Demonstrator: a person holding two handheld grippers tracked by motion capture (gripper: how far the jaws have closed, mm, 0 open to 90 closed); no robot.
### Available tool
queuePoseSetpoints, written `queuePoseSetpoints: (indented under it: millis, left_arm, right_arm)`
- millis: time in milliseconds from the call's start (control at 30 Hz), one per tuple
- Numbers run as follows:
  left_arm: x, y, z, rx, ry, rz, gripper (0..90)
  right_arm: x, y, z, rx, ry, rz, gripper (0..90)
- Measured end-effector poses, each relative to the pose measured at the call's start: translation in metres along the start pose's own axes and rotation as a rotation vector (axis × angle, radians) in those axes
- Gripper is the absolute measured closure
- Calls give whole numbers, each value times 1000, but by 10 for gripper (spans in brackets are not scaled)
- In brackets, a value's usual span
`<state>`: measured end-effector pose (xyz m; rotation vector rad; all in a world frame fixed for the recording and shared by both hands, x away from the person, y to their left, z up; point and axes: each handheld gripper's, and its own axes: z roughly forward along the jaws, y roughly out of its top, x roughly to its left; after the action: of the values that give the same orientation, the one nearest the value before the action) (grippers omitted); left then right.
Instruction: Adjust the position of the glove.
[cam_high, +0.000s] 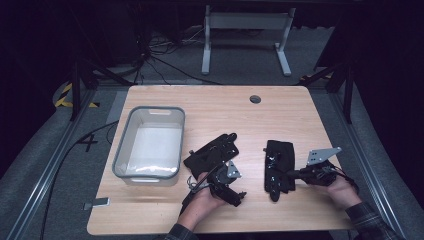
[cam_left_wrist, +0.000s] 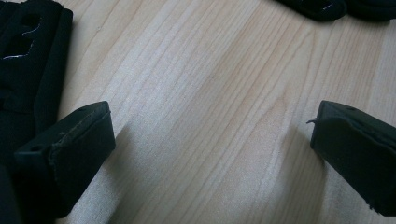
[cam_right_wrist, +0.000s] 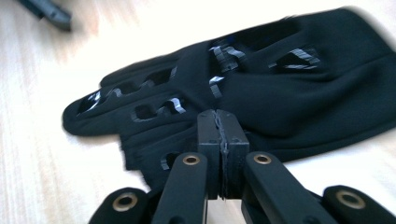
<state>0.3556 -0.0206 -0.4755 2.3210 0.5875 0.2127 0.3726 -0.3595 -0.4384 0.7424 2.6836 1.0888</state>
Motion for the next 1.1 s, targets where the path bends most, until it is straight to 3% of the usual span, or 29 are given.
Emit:
queuePoseSetpoints:
  millis: [100, 267, 500, 700, 867, 1100]
  left_arm:
    - [0, 0, 0, 0, 0, 0, 1]
    - [0, 0, 0, 0, 0, 0, 1]
    - [0, 0, 0, 0, 0, -1, 1]
    - [0, 0, 0, 0, 0, 0, 1]
    - [0, 0, 0, 0, 0, 0, 1]
    - [0, 0, 0, 0, 0, 0, 1]
  right_arm:
    - [-11, 7, -5, -22, -32, 1, 900]
    - [-40, 24, -4, -53, -101, 11, 900]
    - [-78, 33, 11, -24, -154, 51, 900]
    - [-91, 31, 21, 13, -168, 63, 900]
    - [-94, 25, 27, 57, -179, 66, 900]
    - [-93, 16, 18, 68, -208, 70, 900]
